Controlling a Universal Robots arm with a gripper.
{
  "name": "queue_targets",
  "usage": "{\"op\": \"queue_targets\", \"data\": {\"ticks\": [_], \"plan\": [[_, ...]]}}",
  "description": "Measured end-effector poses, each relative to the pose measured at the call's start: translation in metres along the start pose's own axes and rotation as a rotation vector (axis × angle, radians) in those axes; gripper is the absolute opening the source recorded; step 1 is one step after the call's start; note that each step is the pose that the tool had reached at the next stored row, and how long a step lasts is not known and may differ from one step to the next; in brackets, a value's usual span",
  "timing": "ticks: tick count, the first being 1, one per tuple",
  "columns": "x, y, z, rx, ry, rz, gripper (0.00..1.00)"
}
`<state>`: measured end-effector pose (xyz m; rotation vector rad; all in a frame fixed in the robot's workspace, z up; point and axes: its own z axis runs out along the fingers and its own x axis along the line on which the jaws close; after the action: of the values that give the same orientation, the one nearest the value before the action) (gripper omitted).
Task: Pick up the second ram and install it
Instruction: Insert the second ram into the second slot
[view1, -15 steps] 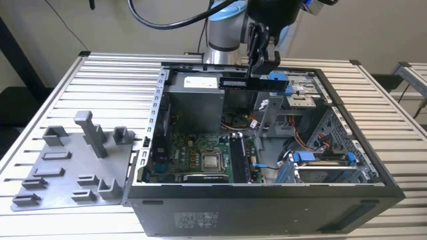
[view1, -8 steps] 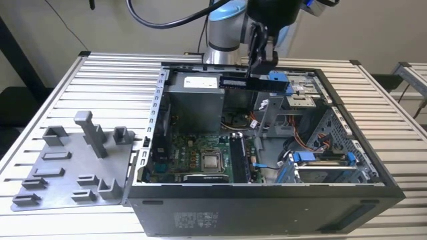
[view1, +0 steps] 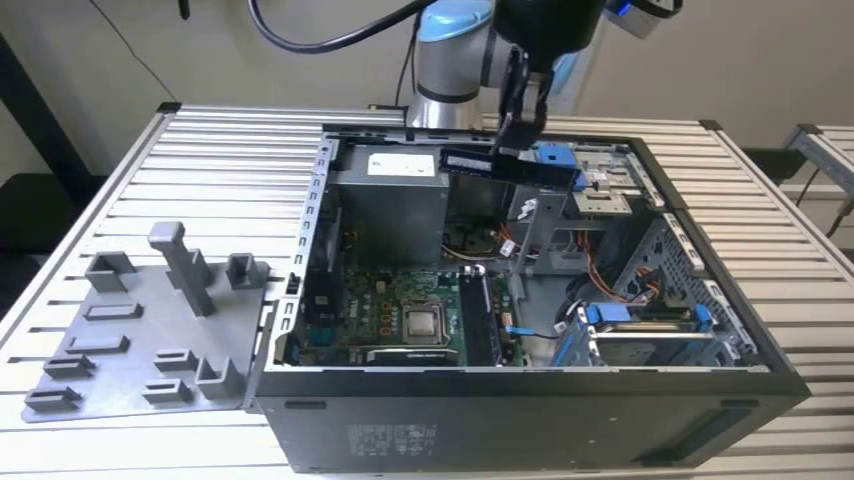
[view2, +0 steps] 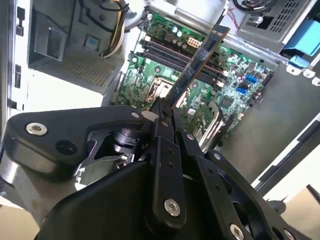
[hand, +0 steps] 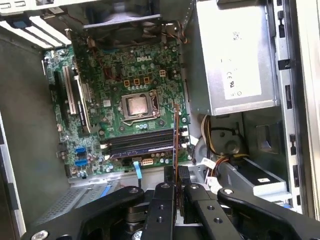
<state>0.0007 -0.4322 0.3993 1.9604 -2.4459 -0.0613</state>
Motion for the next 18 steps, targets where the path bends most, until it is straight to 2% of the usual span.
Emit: {"op": "queue_targets", "data": {"ticks": [18], "plan": [[0.0001,-0.0001,0.0019,0.0064,-0.0112,0.327,0.14]]}}
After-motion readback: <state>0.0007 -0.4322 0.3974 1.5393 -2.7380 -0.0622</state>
